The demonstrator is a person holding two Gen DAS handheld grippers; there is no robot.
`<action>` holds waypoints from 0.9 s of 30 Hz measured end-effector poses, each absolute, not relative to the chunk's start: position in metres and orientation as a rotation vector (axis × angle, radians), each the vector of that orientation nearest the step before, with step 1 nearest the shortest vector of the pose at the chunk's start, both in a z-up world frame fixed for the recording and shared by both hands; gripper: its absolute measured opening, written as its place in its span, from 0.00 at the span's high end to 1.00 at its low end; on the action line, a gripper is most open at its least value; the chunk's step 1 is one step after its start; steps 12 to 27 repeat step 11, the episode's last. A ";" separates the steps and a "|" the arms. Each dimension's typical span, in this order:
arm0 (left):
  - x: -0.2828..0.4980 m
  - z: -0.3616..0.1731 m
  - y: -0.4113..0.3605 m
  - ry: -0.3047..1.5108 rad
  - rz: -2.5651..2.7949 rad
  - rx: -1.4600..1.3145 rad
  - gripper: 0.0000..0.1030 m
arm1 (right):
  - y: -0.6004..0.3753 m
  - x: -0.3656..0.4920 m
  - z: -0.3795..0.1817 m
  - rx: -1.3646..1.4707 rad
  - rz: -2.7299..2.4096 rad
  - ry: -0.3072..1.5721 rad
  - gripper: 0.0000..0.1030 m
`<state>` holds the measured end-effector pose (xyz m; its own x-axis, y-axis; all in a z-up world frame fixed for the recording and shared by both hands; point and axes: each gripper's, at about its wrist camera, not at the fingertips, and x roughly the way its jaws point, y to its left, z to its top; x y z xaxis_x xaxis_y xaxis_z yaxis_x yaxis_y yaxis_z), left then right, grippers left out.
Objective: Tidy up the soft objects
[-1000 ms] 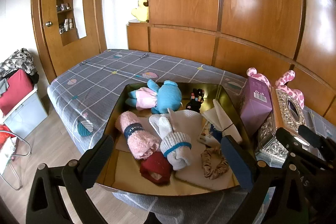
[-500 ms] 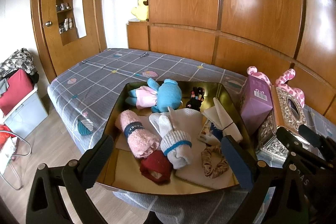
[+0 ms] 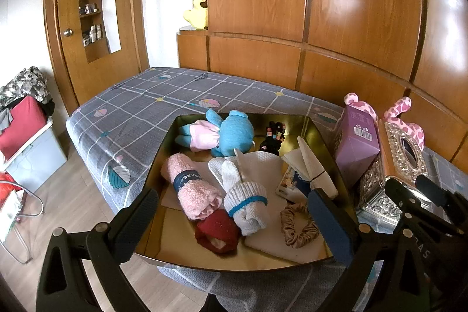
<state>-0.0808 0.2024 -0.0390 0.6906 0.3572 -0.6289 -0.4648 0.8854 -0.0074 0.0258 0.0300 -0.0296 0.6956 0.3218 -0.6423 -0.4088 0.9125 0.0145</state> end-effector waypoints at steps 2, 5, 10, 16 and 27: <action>-0.081 -0.039 0.202 0.664 0.458 -0.169 0.00 | 0.030 0.026 -0.030 -0.133 0.409 0.691 0.41; -0.082 -0.038 0.202 0.655 0.452 -0.173 0.01 | 0.030 0.026 -0.030 -0.133 0.409 0.692 0.41; -0.082 -0.038 0.201 0.642 0.445 -0.160 0.01 | 0.029 0.026 -0.032 -0.132 0.401 0.697 0.41; -0.082 -0.038 0.201 0.645 0.440 -0.165 0.01 | 0.028 0.027 -0.032 -0.130 0.400 0.698 0.41; -0.082 -0.038 0.201 0.645 0.440 -0.165 0.01 | 0.028 0.027 -0.032 -0.130 0.400 0.698 0.41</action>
